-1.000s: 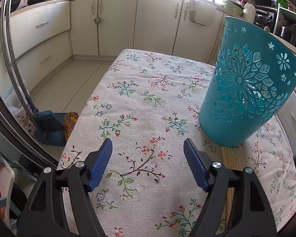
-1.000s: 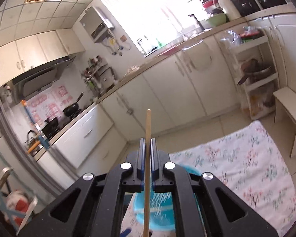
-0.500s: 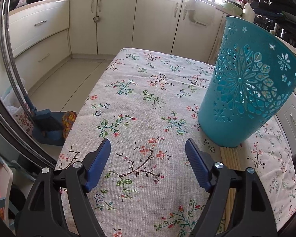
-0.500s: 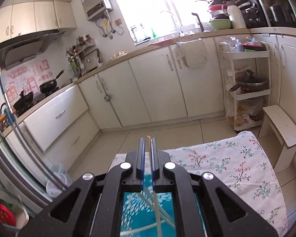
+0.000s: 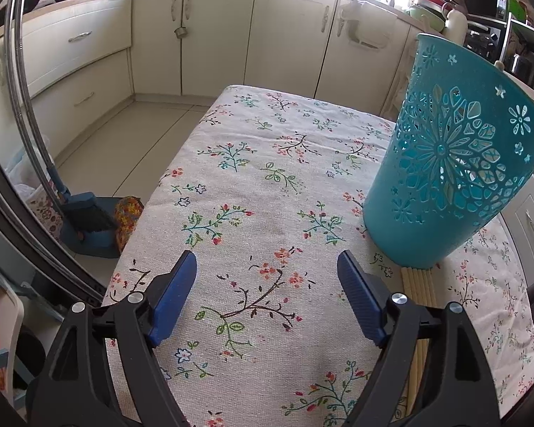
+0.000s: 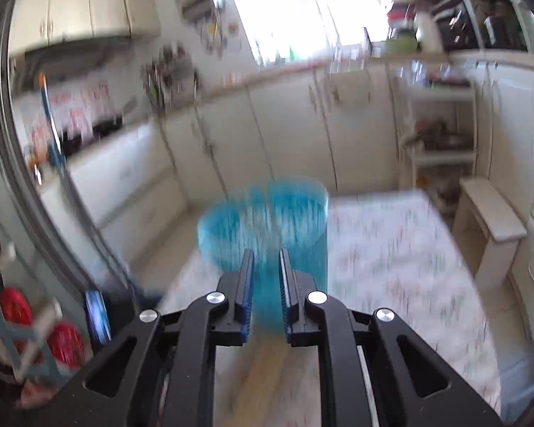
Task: Organize utensils
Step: 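Drop the chopstick into the basket and return the right gripper to the bundle, then move the left gripper to the bundle and grasp another chopstick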
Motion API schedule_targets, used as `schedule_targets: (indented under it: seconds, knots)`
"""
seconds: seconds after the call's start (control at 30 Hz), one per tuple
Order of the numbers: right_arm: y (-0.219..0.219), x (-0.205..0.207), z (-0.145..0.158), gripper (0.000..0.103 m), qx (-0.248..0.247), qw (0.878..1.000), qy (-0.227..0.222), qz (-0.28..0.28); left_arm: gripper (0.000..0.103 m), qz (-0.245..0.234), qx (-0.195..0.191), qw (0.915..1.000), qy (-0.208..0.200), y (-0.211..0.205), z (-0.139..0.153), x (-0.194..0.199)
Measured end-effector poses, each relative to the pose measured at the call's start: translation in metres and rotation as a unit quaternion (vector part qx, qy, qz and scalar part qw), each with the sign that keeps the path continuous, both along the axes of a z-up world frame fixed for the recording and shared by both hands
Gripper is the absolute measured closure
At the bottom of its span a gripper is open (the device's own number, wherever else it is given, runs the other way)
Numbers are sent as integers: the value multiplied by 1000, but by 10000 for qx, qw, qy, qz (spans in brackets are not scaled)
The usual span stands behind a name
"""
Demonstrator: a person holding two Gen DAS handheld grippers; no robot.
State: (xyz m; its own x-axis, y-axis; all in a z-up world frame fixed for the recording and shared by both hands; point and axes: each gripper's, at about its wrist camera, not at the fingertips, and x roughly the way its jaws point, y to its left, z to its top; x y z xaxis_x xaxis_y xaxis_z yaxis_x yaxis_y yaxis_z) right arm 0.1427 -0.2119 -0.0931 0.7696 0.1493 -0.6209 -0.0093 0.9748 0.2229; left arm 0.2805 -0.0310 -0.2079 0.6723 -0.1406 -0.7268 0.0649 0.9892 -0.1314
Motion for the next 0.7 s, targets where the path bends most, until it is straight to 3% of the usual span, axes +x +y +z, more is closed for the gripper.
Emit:
schedule_targets:
  seconds: [0.1, 0.17, 0.4, 0.7]
  knots:
    - [7, 15, -52, 91, 63, 9953, 966, -1, 25, -14, 0, 10000, 6, 0, 1, -1]
    - [12, 25, -65, 91, -12, 9934, 1147, -43, 25, -14, -27, 10000, -4, 1, 2, -2]
    - [22, 52, -85, 91, -162, 9900, 1396, -146, 24, -24, -54, 10000, -12, 2, 2, -1]
    - [24, 50, -87, 94, -453, 9885, 1443, 22, 23, -60, -77, 9999, -31, 2, 2, -2]
